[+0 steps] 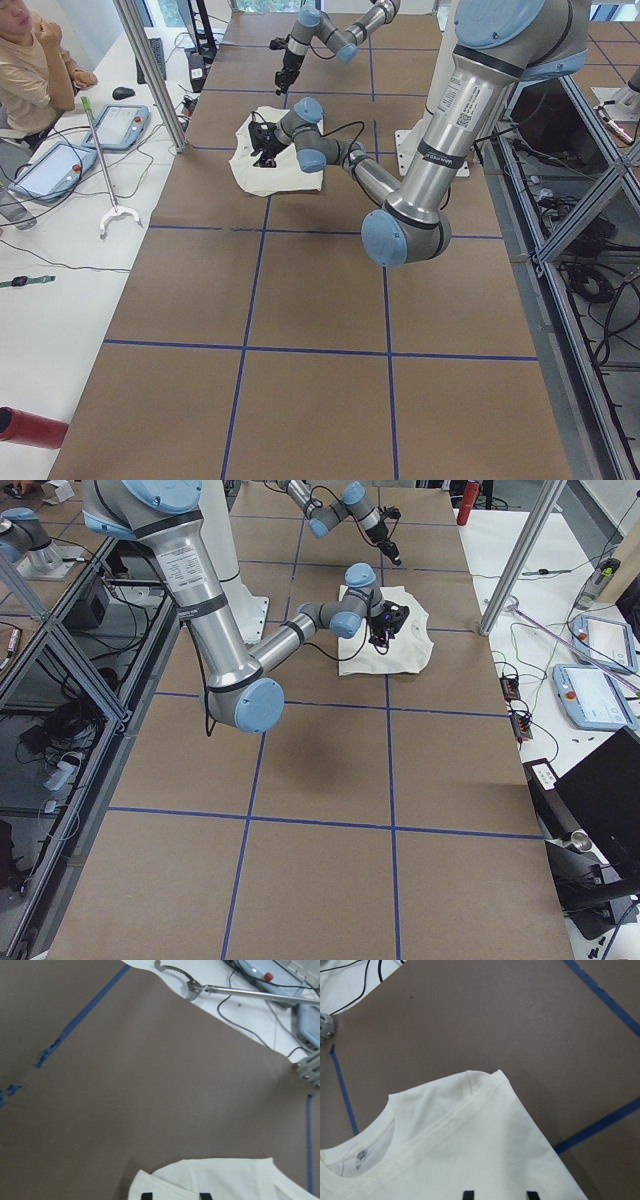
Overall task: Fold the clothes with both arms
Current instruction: 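Release the hem and raise both grippers away from the folded shirt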
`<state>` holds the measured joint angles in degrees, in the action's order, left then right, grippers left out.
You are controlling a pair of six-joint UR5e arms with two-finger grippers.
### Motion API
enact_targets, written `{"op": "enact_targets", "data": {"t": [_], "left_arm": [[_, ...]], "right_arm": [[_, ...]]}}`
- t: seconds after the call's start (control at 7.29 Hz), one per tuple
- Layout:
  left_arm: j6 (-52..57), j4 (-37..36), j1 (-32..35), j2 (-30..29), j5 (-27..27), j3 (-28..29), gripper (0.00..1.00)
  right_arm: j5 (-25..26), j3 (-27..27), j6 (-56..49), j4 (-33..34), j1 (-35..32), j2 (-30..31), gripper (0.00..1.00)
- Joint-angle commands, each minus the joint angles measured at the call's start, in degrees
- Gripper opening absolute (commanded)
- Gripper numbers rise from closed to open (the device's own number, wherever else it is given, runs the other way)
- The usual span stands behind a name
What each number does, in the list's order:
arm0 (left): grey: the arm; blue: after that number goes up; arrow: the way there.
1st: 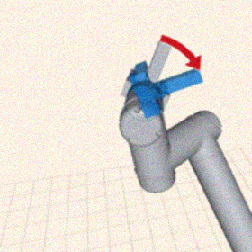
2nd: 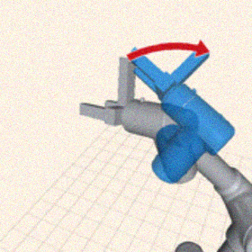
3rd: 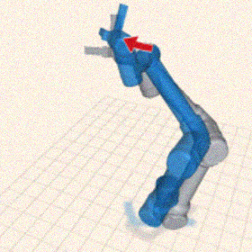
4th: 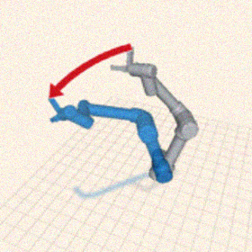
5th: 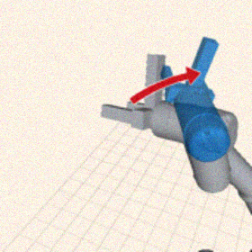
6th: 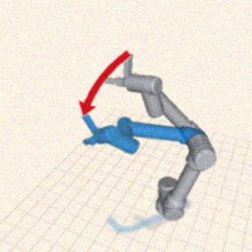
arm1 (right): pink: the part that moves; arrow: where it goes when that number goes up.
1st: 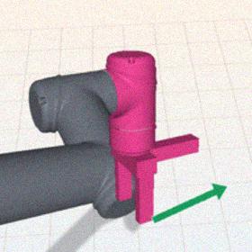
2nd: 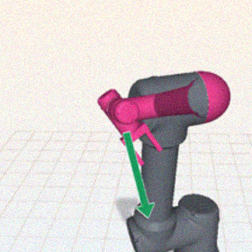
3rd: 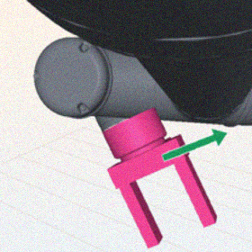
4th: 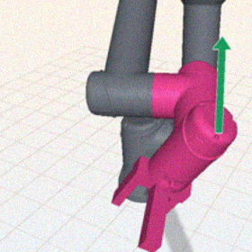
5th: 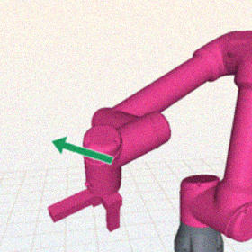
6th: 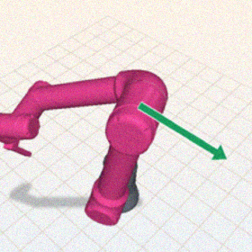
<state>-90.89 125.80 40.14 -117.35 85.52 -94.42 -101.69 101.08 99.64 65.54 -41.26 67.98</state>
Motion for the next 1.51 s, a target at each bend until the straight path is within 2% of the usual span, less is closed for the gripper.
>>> {"op": "enact_targets", "data": {"t": [0.0,0.14,0.27,0.69,0.96,1.23,1.37], "left_arm": [[0.10,-0.12,0.11,1.33,-0.09,-1.56,0.44],[0.19,-0.20,-0.06,1.34,-0.09,-0.68,0.54],[-0.16,-0.03,-0.06,1.42,-0.09,0.37,0.54],[-0.52,0.15,-0.50,1.43,-0.18,-0.15,0.56],[-0.60,0.06,-0.68,1.43,-0.26,0.21,0.57],[-0.52,-0.03,-1.20,1.34,-0.44,1.51,0.57],[-0.52,-0.11,-1.21,1.34,-0.44,1.52,0.57]], "right_arm": [[0.34,7.55,4.77,-0.59,4.68,8.74,0.57],[4.53,7.03,5.04,-0.42,9.05,9.27,0.63],[7.96,6.85,9.83,-0.50,13.01,10.93,0.64],[8.61,2.21,9.61,-0.59,14.54,10.25,0.64],[11.32,1.93,9.44,-0.51,14.46,9.19,0.63],[12.65,1.75,9.35,-0.16,14.37,8.75,0.48],[12.83,1.49,9.26,-0.07,14.37,8.75,0.50]]}}
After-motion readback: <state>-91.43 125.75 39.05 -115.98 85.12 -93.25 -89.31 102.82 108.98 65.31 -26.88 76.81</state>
